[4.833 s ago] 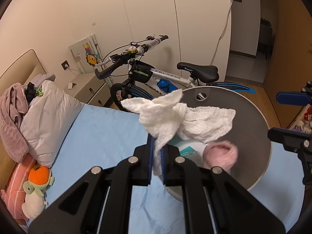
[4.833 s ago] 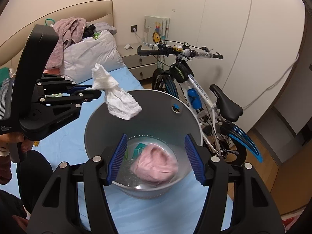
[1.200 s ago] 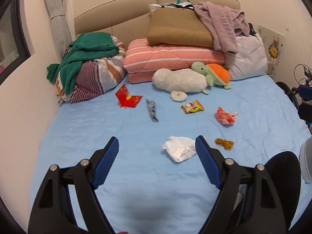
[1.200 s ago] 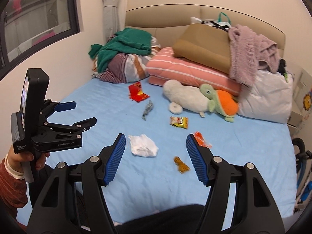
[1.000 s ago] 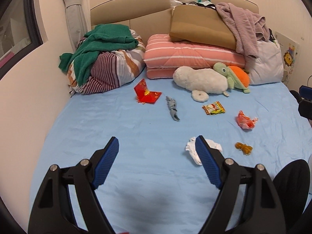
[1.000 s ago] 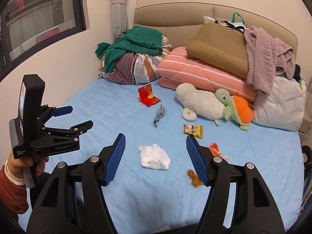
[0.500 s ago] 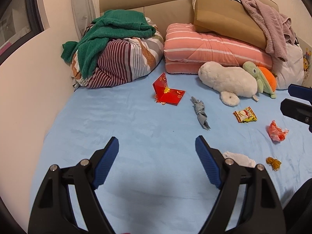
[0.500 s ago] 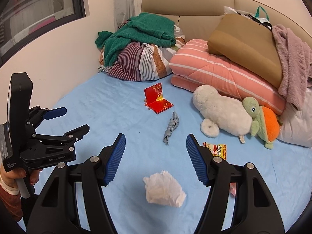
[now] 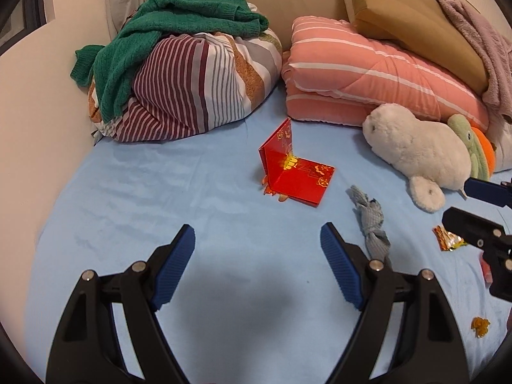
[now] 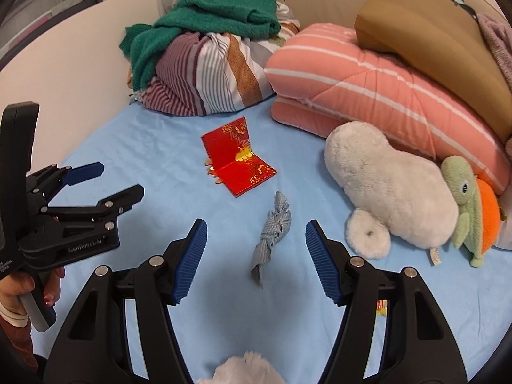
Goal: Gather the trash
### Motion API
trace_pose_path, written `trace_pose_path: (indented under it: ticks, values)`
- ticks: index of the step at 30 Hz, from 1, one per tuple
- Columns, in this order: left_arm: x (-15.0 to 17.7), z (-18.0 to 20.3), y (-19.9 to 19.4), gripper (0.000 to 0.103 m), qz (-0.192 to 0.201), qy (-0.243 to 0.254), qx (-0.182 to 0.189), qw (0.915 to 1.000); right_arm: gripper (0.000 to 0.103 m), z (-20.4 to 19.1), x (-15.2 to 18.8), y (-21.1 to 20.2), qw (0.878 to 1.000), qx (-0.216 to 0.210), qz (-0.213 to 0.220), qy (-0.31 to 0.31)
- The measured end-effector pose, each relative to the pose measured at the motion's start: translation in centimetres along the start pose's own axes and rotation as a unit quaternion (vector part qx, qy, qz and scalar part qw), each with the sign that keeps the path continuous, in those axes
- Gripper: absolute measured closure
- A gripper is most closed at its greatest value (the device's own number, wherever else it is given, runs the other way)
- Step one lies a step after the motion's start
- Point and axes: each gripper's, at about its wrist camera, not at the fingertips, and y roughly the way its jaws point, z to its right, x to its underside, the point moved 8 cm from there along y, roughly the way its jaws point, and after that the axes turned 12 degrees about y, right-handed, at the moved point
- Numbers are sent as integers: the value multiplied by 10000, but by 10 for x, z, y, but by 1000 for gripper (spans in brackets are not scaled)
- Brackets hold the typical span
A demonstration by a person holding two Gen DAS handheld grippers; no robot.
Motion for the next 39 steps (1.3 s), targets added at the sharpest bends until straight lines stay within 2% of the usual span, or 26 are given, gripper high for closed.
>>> trace_pose_path:
  ticks: [7,16,20,23,24,25,26,28,34,39]
  values:
    - [-17,-8,79,22,-101,-167,164,9997,41,6,-3,70,9996,87,-274,-22]
    - [-45,-4,153,22,-96,55,138,9998,42,22,9,129,9977,216,-634,117]
    - [-52,2,172,26,-34,209,187,9996,51,24,18,145,9964,275,-791,115]
    - [-53,9,184,60,-93,256,430,9987,59,27,23,154,9956,487,-804,0]
    - [-52,11,187,65,-116,251,494,9984,64,28,24,156,9953,545,-796,-41]
    - [-50,12,190,75,-142,261,533,9981,68,29,24,158,9949,612,-799,-89]
    - [-49,14,192,79,-163,288,548,9980,69,30,24,159,9945,668,-793,-129]
    - [-49,16,193,80,-110,344,501,9981,70,32,24,161,9942,687,-816,-126]
    - [-45,19,182,93,-56,271,651,9975,74,32,21,161,9950,674,-724,-127]
    - [-29,19,152,94,28,397,591,9975,74,34,17,155,9960,544,-704,65]
